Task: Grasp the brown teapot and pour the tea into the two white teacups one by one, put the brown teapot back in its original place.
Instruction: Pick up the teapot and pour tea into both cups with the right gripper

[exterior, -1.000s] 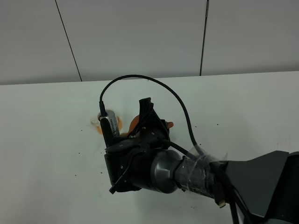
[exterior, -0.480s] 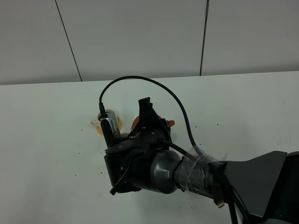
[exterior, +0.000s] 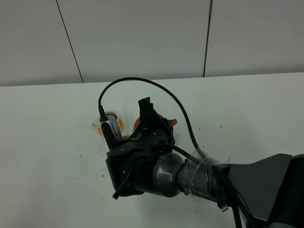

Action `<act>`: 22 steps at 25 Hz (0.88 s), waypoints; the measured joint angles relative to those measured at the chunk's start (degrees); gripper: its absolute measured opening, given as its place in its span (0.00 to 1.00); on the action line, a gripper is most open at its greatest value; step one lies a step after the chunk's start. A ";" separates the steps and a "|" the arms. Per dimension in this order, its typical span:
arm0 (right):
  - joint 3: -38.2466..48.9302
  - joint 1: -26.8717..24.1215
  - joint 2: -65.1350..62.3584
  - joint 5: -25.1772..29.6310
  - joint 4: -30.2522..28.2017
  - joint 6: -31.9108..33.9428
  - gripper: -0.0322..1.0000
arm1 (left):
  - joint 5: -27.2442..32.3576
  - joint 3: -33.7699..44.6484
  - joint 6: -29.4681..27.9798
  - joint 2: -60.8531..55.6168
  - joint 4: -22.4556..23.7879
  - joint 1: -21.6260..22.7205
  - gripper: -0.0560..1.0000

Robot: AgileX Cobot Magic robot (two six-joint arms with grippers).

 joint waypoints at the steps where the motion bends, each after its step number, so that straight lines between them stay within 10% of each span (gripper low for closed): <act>1: 0.00 0.00 0.00 0.00 -0.07 -0.39 0.12 | 0.00 0.00 0.00 0.00 0.00 0.00 0.30; 22: 0.00 0.05 0.00 0.18 -3.59 -2.19 0.12 | 0.00 0.00 0.00 0.00 0.00 0.00 0.30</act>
